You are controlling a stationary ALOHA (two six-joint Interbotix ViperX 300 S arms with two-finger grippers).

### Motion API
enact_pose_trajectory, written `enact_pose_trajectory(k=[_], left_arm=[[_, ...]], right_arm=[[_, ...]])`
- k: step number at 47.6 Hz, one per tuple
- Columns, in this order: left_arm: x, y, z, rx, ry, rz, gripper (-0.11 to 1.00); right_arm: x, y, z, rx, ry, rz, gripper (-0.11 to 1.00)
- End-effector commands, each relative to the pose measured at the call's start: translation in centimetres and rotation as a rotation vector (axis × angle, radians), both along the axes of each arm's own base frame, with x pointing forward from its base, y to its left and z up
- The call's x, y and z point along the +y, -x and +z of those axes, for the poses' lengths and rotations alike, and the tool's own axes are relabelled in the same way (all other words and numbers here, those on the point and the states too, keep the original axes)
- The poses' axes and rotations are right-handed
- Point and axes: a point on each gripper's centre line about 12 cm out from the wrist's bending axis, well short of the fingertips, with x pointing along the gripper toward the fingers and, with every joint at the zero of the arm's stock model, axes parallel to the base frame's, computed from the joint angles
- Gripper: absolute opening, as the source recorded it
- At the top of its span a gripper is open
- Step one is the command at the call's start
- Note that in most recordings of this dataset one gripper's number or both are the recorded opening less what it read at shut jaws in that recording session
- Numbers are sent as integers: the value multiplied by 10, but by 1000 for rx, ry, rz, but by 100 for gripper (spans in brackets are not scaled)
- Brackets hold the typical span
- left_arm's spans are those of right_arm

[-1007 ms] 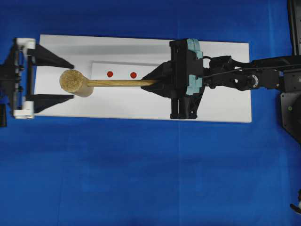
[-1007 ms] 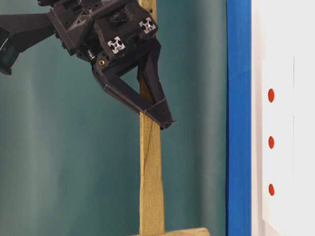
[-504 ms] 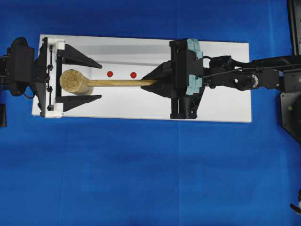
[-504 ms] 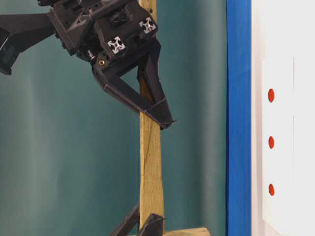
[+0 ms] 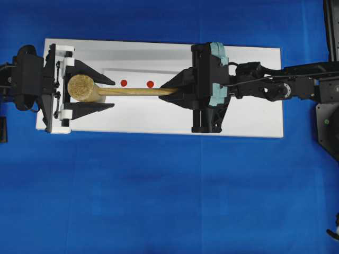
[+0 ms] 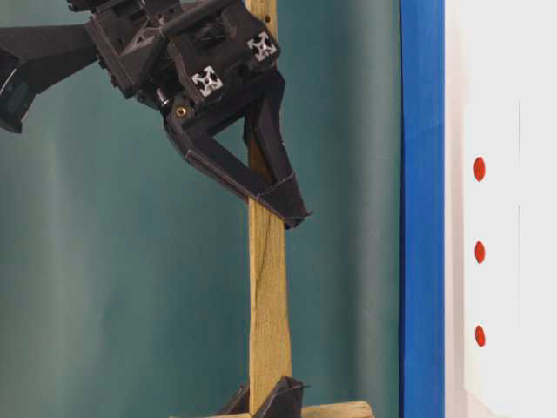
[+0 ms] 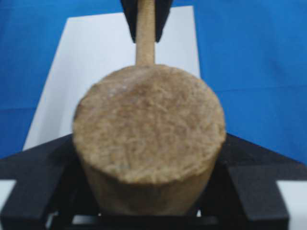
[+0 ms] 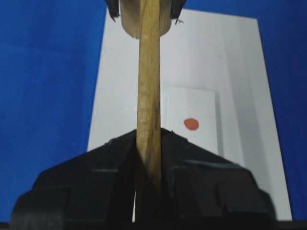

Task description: Hit the mark with a hammer.

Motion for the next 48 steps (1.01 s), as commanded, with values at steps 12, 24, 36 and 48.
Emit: enact_pose_trajectory(k=[12,24,36,48], left_arm=[[1,-2,8,-25,16,7,43],[1,-2,8,-22,64,22,43],[1,-2,15,-41,240,69,43],[0,0,20,-44,633,175,43]], right_arm=[[0,-3,13,-39,-6,-8,6],[3,-3,15,-45,12,3,75],[4,-3,17,-57,43,8,92],[1,-4,19,-72,106,5,92]])
